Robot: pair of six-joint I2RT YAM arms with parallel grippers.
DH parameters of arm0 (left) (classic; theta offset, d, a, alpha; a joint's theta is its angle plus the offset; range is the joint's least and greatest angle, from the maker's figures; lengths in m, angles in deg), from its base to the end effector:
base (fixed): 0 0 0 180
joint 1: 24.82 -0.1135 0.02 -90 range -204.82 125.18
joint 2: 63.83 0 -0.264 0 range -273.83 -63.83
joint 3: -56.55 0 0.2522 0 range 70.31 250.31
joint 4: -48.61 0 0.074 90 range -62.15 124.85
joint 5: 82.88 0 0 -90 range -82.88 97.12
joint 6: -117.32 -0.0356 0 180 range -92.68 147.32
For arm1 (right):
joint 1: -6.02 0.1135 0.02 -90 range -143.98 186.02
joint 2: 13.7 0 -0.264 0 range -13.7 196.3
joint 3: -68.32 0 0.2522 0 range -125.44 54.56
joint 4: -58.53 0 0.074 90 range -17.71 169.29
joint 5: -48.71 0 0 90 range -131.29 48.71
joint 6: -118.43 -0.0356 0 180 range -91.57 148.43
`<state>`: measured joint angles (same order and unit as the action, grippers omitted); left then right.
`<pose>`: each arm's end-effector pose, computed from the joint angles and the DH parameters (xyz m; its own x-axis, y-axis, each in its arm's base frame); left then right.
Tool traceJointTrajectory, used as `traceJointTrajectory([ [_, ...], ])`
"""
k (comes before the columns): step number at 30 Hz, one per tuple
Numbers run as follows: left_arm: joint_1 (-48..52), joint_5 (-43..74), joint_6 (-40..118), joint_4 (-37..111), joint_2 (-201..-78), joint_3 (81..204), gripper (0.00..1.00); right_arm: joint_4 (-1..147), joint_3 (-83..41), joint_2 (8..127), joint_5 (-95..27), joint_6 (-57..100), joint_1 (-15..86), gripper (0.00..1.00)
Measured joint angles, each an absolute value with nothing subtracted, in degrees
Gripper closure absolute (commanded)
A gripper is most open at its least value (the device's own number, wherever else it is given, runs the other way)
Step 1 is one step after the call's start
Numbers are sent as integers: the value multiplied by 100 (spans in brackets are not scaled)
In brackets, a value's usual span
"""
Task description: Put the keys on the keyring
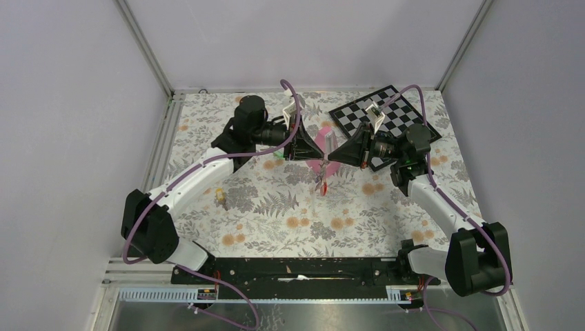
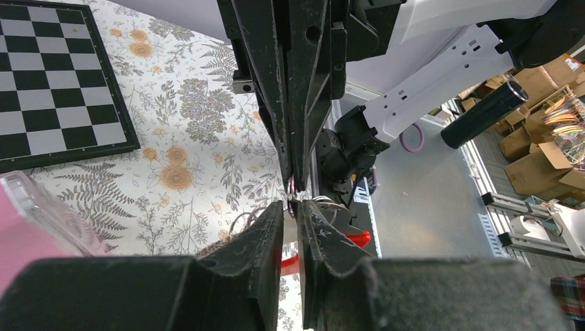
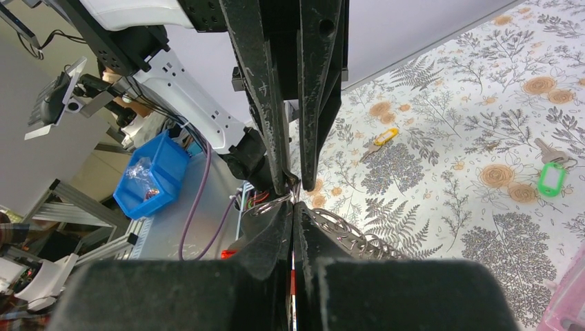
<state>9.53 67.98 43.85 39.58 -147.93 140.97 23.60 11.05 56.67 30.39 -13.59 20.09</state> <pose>0.2593 -0.2149 0.3637 -0.4008 0.1061 -0.9100 0.9112 -0.0573 -0.4080 0.2401 0.0950 0.3367 -0.3554 0.1278 -0.9259 -0.9333 0.0068 0.3591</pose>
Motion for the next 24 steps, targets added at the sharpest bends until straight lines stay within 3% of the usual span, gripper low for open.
traceJointTrajectory([
  [9, 1032, 6826, 4542, 4236, -14813, 13952, 83, 2369, 1136, 5667, 3037, -1355, 2000, 100],
  [16, 1030, 6848, 4759, 4505, -14834, 13841, 99, 2371, 1147, 5667, 3042, -1351, 1998, 100],
  [19, 1025, 6853, 4835, 4531, -14843, 13841, 100, 2360, 1158, 5667, 3039, -1348, 1989, 100],
  [24, 1025, 6859, 4853, 4496, -14845, 13839, 100, 2395, 1175, 5658, 3042, -1235, 1989, 88],
])
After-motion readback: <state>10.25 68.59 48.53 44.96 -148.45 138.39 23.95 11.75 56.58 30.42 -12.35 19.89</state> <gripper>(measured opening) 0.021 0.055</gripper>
